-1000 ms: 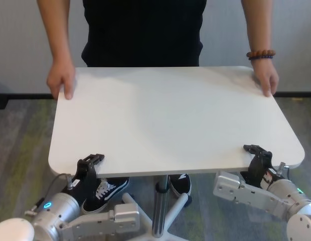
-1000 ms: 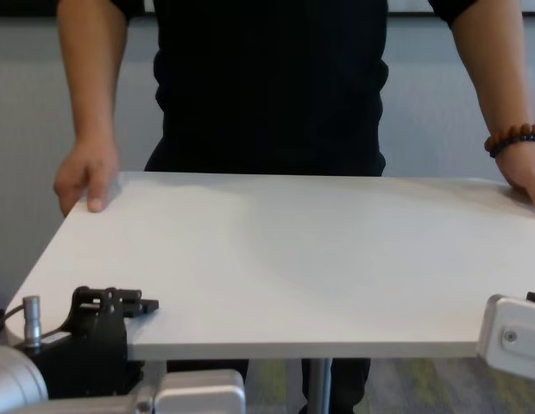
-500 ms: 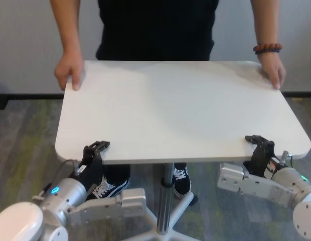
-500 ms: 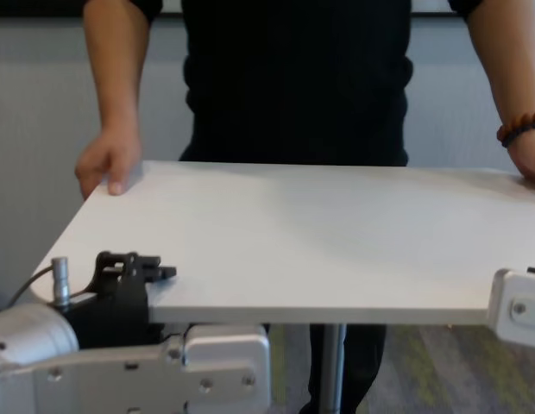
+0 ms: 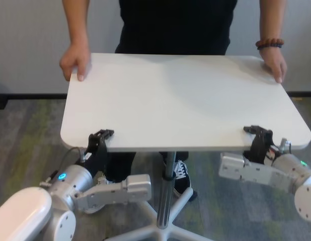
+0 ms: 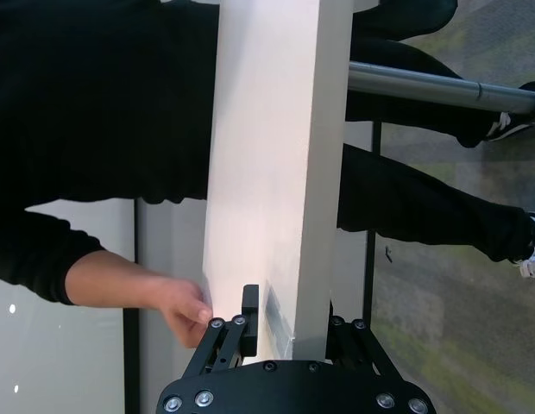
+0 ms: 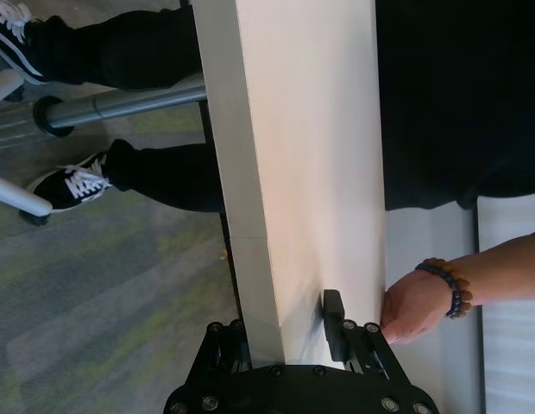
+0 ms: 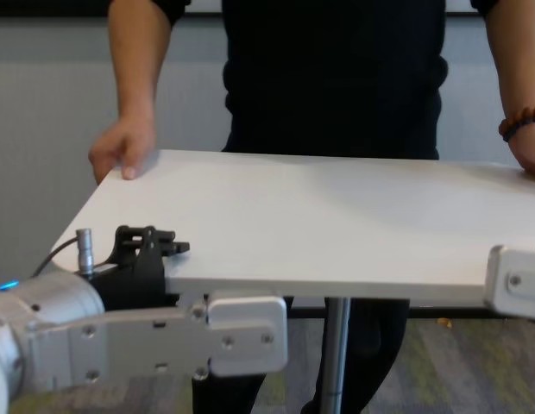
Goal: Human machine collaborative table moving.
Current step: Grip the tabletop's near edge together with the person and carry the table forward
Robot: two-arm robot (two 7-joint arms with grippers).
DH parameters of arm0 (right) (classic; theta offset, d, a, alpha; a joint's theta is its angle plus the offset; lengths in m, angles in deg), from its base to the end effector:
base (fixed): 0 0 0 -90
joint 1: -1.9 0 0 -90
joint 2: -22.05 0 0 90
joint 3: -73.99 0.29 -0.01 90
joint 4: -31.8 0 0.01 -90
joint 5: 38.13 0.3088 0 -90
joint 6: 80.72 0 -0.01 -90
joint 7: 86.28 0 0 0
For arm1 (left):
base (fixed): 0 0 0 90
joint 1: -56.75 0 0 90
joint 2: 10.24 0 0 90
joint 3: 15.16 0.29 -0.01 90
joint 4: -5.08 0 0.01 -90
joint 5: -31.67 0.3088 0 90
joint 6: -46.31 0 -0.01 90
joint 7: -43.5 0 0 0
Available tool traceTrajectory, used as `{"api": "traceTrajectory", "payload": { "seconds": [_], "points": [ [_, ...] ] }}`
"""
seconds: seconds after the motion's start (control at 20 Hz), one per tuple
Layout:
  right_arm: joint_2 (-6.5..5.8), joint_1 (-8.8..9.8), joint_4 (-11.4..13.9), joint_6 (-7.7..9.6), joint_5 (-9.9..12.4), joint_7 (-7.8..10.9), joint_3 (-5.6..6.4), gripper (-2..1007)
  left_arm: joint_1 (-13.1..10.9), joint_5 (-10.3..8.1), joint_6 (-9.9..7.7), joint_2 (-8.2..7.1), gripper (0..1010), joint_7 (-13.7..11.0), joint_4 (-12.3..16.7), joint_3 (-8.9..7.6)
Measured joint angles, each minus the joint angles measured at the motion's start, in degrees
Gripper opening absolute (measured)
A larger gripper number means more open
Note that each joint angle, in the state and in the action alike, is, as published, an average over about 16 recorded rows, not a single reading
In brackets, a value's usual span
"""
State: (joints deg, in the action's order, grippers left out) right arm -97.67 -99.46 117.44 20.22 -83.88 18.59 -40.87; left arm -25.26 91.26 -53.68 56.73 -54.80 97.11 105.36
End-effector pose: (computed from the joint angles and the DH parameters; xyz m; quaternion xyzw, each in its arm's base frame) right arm 0.3603 -0.0431 -0.2848 -0.5054 -0.3837 -0.3903 0.6671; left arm 0.3273 -0.0392 -0.2886 0.4457 -0.4992 0.3691 0.6449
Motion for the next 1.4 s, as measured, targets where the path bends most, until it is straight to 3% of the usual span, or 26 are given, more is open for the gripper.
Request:
{"api": "traceTrajectory", "payload": {
  "seconds": [0.4, 0.75, 1.4],
  "points": [
    [1.36, -5.91, -6.5, -3.51, -0.6, 0.84, -0.78, 438, 4.6, -0.07, 0.17, 2.20, 382, 0.6, -4.6, 1.29],
    [2.76, -11.03, -13.3, -6.51, -0.7, 0.50, -2.40, 438, 8.4, -0.28, 0.47, 4.18, 382, 1.4, -9.3, 2.54],
    [5.25, -17.96, -23.8, -10.65, -0.5, -0.96, -5.73, 439, 13.6, -0.92, 1.07, 7.37, 382, 3.7, -17.3, 4.18]
  ]
}}
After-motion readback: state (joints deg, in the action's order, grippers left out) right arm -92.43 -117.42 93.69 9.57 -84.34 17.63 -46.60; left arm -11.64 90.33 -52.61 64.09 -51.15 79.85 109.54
